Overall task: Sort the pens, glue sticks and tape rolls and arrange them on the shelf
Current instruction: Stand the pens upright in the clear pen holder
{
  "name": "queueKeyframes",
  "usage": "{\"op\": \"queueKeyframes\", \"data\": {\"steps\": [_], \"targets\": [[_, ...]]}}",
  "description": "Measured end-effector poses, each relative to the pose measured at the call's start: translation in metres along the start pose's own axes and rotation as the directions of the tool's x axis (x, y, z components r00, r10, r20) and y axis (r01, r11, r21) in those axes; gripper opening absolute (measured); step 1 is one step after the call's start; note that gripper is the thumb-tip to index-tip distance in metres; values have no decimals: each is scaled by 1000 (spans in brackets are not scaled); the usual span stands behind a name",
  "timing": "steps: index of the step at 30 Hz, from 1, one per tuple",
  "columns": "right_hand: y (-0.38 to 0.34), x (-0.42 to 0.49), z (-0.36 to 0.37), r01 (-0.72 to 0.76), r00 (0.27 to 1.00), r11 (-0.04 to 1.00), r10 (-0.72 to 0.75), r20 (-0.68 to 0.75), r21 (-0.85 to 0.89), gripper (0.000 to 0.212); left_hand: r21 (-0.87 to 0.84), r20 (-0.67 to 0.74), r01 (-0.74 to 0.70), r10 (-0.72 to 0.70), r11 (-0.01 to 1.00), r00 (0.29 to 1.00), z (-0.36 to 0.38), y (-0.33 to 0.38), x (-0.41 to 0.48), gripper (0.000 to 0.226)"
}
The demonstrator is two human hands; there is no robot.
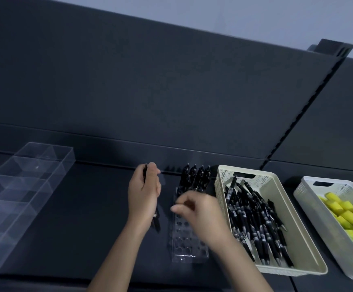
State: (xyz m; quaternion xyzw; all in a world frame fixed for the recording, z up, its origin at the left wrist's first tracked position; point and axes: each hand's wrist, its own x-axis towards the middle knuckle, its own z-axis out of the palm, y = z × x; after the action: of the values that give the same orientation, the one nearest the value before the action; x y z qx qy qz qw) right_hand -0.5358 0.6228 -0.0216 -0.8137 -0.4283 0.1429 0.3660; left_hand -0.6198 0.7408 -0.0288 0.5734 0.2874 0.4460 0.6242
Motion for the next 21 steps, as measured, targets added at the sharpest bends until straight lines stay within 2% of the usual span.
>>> {"op": "queueKeyframes", "data": {"steps": [2, 8, 11, 15, 18, 21], "targets": [[-8, -4, 10, 104, 989, 994, -108, 98, 37, 9, -103, -17, 39, -41, 994, 999, 8, 6, -1, 32], [-10, -4, 16, 194, 981, 974, -196, -4, -114, 17, -233, -34, 101, -112, 967, 993, 17, 12, -5, 34], [-9, -5, 15, 244, 968, 942, -252, -3, -232, 9, -216, -41, 111, -123, 970, 992, 24, 12, -6, 34], [1, -9, 8, 209, 974, 914, -227, -12, -348, 8, -278, -119, 92, -130, 956, 984, 21, 12, -1, 31], [14, -8, -7, 45, 984, 985, -72, -161, -167, 23, -308, -127, 109, -154, 945, 980, 9, 9, 9, 24], [24, 0, -14, -75, 952, 997, 80, -296, 31, 26, -287, -116, 137, -176, 948, 977, 3, 1, 11, 26]]}}
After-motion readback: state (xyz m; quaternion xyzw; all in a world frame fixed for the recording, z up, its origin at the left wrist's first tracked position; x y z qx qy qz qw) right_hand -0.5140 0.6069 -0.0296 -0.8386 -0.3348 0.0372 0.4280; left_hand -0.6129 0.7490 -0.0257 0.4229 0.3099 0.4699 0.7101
